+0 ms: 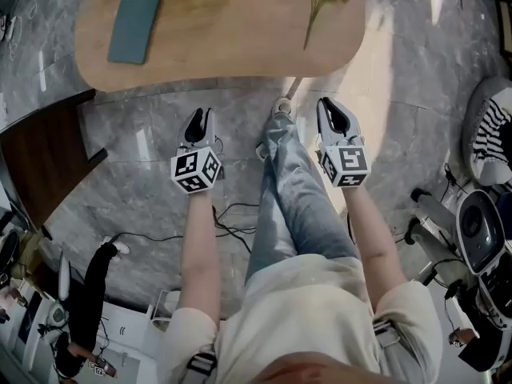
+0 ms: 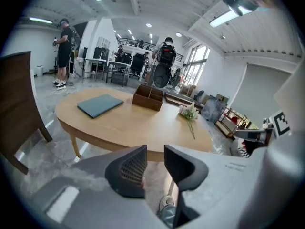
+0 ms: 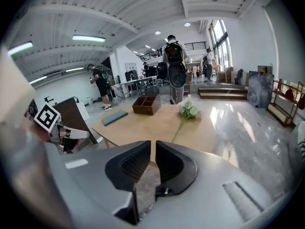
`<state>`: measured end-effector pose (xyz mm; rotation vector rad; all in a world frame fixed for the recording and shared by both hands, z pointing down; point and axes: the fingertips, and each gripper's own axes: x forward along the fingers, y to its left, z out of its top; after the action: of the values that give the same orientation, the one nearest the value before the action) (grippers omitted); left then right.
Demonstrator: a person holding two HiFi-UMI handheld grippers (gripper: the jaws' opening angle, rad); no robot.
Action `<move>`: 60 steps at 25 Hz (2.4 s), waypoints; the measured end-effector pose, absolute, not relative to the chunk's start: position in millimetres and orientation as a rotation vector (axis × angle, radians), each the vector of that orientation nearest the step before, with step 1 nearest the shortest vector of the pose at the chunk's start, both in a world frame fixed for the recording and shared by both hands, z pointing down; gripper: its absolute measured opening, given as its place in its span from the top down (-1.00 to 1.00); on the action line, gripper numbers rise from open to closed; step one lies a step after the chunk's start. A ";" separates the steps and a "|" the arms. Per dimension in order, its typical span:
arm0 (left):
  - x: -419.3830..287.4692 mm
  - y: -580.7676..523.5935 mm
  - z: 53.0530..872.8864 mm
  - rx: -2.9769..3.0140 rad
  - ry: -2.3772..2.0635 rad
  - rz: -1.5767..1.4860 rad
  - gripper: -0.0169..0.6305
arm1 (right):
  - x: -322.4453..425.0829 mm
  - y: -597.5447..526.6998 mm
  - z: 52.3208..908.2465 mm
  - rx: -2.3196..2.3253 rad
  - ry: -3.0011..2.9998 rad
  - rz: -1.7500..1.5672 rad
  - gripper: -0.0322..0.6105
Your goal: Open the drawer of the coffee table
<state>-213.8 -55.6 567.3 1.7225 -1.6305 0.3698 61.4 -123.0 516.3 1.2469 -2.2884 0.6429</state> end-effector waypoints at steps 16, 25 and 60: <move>-224.1 -92.9 721.4 1.820 -1.473 0.655 -0.15 | 98.7 -139.7 687.5 1.312 -2.089 0.713 0.18; -226.3 -125.7 759.7 1.898 -1.445 0.725 -0.45 | 107.7 -170.8 734.8 1.296 -2.072 0.654 -0.19; -218.8 -151.2 770.5 1.826 -1.528 0.693 -0.28 | 96.9 -192.6 754.0 1.305 -2.074 0.670 -0.30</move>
<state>-218.8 -151.2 770.5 1.8256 -1.5284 0.6926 96.9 -192.6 754.0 1.3049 -2.0745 0.6699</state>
